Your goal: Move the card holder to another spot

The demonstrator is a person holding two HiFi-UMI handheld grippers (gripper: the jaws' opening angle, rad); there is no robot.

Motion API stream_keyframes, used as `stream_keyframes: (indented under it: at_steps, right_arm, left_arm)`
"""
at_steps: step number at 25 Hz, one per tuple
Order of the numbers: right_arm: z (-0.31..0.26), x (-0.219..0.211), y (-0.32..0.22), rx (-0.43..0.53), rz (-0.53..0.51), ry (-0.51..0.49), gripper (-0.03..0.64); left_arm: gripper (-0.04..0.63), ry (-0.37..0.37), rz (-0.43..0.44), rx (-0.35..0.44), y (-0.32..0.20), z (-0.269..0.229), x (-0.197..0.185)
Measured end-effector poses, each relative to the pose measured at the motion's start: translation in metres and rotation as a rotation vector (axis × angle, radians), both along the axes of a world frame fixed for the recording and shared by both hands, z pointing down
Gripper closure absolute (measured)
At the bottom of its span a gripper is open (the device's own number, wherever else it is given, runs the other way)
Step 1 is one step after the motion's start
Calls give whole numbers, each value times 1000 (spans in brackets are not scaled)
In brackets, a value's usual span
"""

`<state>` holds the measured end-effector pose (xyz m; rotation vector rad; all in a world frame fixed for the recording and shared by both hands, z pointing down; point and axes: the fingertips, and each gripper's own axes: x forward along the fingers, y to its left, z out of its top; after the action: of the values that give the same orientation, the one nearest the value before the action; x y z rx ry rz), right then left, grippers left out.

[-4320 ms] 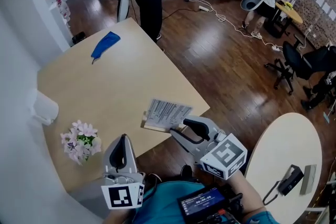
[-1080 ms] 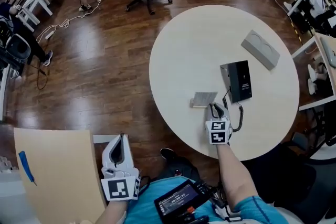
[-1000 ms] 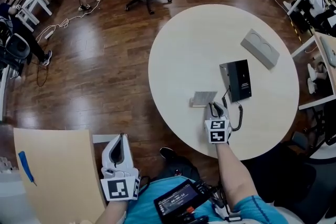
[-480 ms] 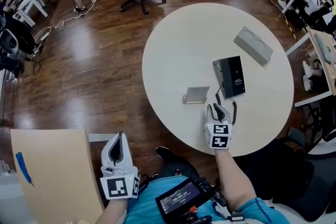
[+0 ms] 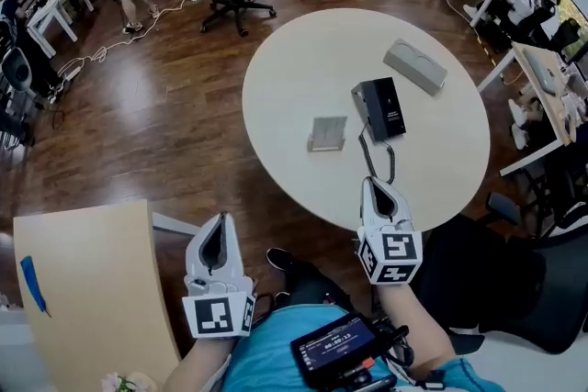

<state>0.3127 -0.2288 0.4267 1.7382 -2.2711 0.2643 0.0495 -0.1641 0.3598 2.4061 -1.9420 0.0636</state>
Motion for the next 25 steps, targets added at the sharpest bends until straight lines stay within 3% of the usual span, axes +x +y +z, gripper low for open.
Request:
stream_keyframes:
  at_steps: [6, 11, 16, 25]
  right_arm:
    - [-24, -17, 83, 13, -43, -13, 624]
    - [-22, -20, 128, -10, -58, -33, 625]
    - [-15, -9, 144, -13, -72, -63, 626]
    - [-11, -5, 162, -38, -136, -93, 626]
  left_arm:
    - [580, 43, -7, -35, 62, 12, 5]
    - [580, 56, -24, -20, 99, 4, 10]
    - [580, 46, -50, -8, 118, 1, 16]
    - [581, 46, -79, -77, 139, 20, 42]
